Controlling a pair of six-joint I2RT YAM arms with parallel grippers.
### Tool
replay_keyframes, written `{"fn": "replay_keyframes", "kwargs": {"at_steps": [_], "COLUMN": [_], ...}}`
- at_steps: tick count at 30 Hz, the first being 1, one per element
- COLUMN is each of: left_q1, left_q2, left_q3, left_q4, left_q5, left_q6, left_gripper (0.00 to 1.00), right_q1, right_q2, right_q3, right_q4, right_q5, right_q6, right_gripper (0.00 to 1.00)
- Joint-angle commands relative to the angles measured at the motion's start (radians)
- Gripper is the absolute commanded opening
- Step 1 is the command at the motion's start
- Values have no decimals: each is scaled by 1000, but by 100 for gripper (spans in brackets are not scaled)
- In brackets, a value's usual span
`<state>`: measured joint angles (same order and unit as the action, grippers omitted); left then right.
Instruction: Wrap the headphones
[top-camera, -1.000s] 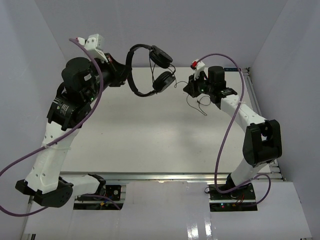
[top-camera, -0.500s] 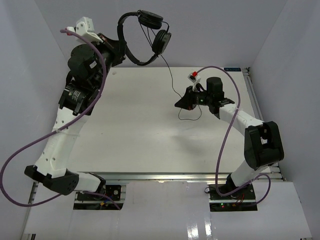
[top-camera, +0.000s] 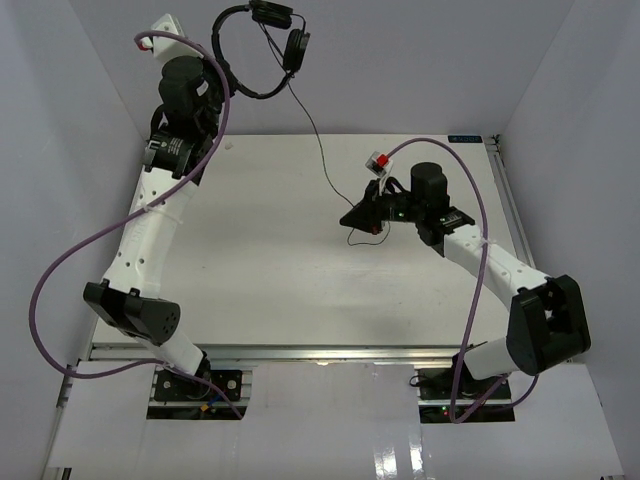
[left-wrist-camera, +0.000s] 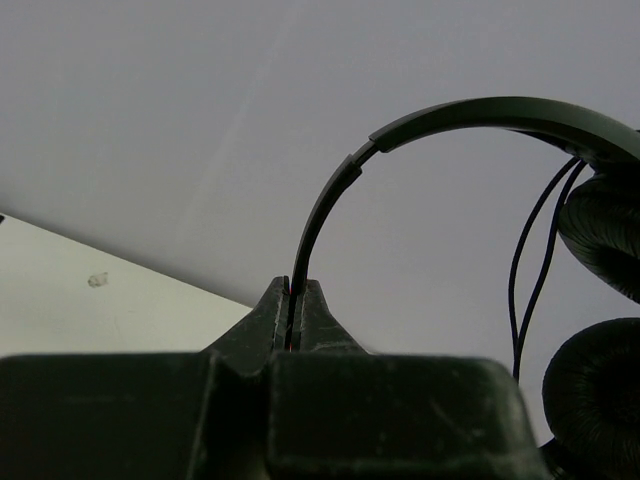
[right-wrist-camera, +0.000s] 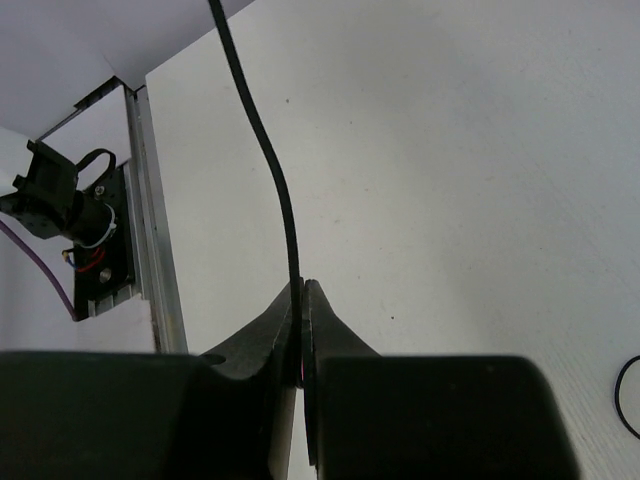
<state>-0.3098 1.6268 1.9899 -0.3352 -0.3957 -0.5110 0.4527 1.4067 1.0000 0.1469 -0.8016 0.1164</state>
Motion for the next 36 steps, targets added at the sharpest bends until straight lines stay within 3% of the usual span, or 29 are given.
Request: {"fn": "replay_keyframes", "kwargs": {"at_steps": [1, 10, 19, 28, 36], "left_q1": [48, 96, 135, 136, 112], "left_q2": [15, 32, 60, 84, 53], "left_q3": [19, -124, -264, -424, -637], "left_q4": [60, 81, 119, 125, 137], "left_q5": [-39, -74, -101, -47, 58], "left_q6": [25, 89, 155, 259, 357], "left_gripper": [0, 0, 0, 0, 0], "right_q1": [61, 173, 258, 316, 325], "right_q2": [-80, -193, -247, -238, -170], "right_q3": [-10, 10, 146, 310, 452], "right_q4": [-71, -271, -479, -553, -498], "right_q5": [52, 221, 411, 636, 799], "right_q6": [-121, -350, -520, -706, -865], "right_gripper": [8, 8, 8, 8, 8]}}
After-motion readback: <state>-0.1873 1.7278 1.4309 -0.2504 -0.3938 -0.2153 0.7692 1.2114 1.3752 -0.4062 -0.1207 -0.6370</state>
